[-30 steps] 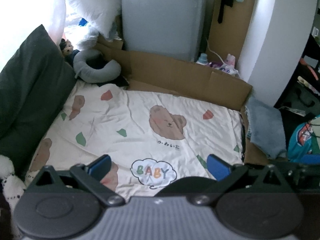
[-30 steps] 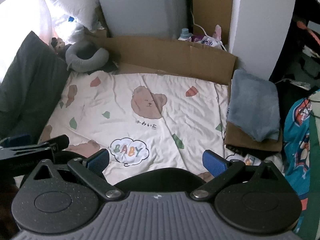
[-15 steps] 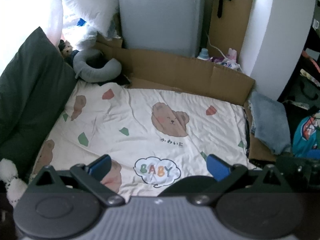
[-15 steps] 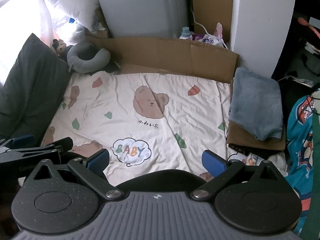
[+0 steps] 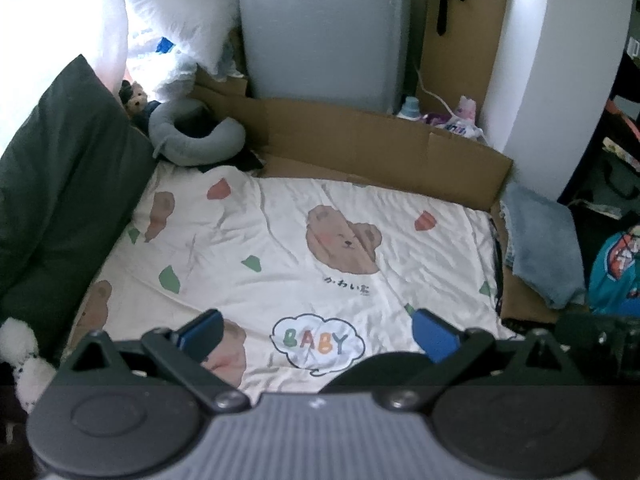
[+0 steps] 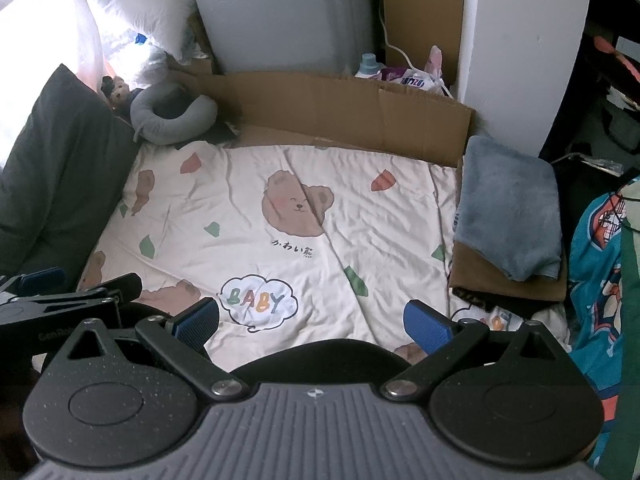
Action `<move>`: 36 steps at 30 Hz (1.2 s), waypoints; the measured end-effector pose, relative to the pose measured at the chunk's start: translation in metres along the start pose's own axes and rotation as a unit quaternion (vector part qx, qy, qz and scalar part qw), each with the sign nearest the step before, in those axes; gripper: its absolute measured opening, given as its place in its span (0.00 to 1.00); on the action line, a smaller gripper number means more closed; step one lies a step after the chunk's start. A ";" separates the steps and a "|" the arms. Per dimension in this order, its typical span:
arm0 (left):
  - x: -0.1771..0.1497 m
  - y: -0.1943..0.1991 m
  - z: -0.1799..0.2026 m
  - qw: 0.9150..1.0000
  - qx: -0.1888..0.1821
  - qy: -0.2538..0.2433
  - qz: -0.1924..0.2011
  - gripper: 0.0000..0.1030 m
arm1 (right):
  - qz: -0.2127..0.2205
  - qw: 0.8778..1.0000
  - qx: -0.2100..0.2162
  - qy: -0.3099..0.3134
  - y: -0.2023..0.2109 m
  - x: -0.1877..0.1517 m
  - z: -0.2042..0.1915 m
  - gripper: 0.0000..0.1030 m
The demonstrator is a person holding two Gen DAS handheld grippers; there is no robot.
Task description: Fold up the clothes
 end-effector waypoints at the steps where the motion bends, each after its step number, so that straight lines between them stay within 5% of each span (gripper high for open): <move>1: 0.000 0.000 -0.001 1.000 -0.004 0.002 0.000 0.97 | 0.000 1.000 0.000 0.000 0.000 -0.001 0.000 0.98; 7: -0.001 -0.006 -0.002 1.000 -0.014 0.007 -0.015 0.90 | -0.002 1.000 0.001 -0.002 0.000 0.000 0.000 0.98; 36: -0.001 -0.011 -0.002 0.999 -0.020 0.012 -0.027 0.91 | -0.001 1.000 -0.001 0.000 -0.001 0.002 0.001 0.98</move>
Point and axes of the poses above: each gripper's, at about its wrist camera, not at the fingertips, and y roughly against the way its jaws point, z to its right, x to its top, the point moved 4 cm from there along -y, roughly the way its jaws point, and after that the axes turned 12 degrees about -y, right-handed, at the moved point
